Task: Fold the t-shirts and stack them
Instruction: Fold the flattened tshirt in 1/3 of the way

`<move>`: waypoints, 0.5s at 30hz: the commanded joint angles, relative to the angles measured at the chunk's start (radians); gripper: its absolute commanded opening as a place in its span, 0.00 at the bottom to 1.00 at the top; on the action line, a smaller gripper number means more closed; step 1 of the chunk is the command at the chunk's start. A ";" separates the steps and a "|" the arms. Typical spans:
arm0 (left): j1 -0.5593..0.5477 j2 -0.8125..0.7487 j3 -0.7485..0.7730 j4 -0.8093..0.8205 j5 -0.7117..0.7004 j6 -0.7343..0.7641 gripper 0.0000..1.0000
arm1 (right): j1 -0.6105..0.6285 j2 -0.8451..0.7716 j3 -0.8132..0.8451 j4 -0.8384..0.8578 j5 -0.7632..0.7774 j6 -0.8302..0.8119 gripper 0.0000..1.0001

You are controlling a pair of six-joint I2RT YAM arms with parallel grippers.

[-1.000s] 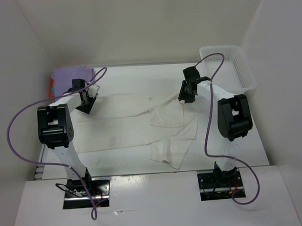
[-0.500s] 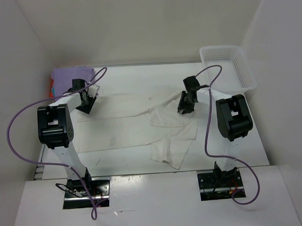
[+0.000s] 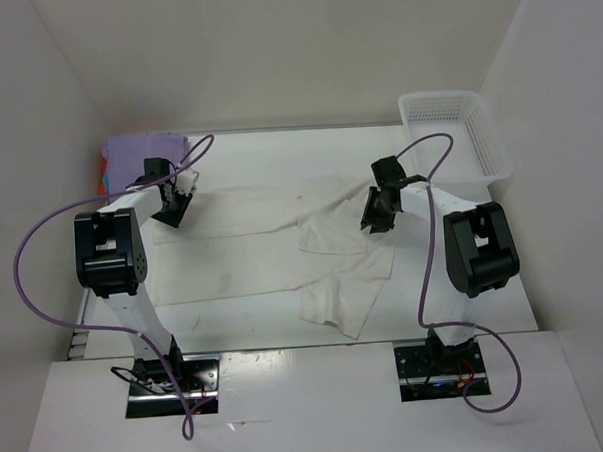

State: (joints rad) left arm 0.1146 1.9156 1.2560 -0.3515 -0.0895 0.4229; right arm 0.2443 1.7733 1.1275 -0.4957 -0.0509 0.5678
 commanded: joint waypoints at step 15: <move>0.020 0.040 -0.046 -0.046 -0.012 0.025 0.48 | 0.055 -0.046 -0.083 -0.067 0.045 0.070 0.36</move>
State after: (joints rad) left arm 0.1146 1.9156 1.2560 -0.3511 -0.0891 0.4236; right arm 0.2882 1.7191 1.0565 -0.5522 -0.0292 0.6212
